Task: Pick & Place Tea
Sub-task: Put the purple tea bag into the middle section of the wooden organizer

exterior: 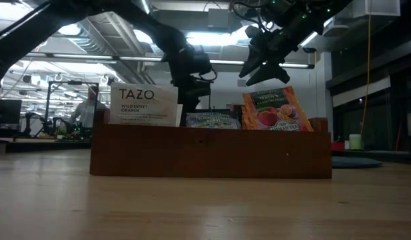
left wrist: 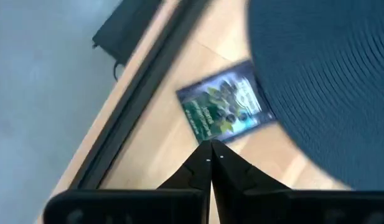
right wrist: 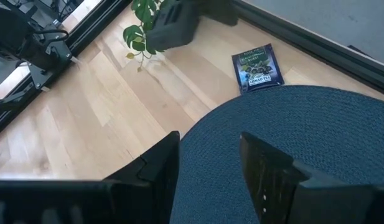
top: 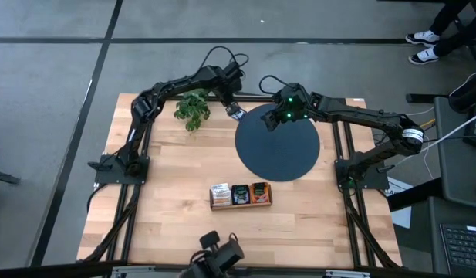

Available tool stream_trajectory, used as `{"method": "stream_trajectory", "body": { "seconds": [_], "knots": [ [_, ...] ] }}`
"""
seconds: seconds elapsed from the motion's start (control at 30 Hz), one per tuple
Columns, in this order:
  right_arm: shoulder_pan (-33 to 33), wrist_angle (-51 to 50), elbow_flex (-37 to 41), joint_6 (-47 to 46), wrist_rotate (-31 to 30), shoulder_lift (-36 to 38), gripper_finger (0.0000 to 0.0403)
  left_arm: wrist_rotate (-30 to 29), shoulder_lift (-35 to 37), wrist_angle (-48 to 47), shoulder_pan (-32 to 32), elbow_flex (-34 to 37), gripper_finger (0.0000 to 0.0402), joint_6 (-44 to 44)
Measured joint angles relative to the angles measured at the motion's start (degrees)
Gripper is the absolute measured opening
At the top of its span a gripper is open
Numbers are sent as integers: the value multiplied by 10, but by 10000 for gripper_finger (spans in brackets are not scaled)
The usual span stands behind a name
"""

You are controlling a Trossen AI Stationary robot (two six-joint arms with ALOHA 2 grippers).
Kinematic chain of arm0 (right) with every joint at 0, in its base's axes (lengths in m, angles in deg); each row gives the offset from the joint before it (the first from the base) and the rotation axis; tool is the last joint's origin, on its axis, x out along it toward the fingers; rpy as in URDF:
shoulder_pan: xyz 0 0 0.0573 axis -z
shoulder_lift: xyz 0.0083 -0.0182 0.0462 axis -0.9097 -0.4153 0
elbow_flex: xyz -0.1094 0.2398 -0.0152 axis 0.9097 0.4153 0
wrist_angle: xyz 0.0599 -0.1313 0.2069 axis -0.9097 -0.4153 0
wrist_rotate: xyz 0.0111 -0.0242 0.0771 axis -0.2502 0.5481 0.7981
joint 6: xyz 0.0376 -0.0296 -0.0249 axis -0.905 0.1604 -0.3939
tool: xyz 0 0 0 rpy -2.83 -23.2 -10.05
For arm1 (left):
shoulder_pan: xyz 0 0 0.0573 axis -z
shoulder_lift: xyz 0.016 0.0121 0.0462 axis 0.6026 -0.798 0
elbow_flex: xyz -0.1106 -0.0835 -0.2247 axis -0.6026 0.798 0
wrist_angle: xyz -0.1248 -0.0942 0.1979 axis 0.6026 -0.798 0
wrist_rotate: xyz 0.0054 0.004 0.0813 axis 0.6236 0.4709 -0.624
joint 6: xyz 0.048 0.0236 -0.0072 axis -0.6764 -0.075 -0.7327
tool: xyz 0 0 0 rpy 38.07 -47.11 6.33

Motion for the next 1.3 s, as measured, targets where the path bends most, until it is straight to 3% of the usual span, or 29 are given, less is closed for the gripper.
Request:
{"method": "stream_trajectory", "body": {
  "seconds": [0.13,0.27,0.47,0.87,1.13,1.3],
  "knots": [
    [0,0,0,-2,0,0,168,21,-6,-38,5,-14,2,-53],
    [0,8,0,-13,0,0,168,48,-42,-89,6,-25,2,-45],
    [0,20,0,-16,0,0,168,36,-96,-106,10,-75,2,-33],
    [0,20,0,-16,0,0,168,48,-136,-96,18,-142,2,-14],
    [0,20,0,-16,0,0,168,58,-200,-152,12,-204,2,0],
    [0,20,0,-16,0,0,168,58,-209,-179,12,-205,2,-2]
  ]
}}
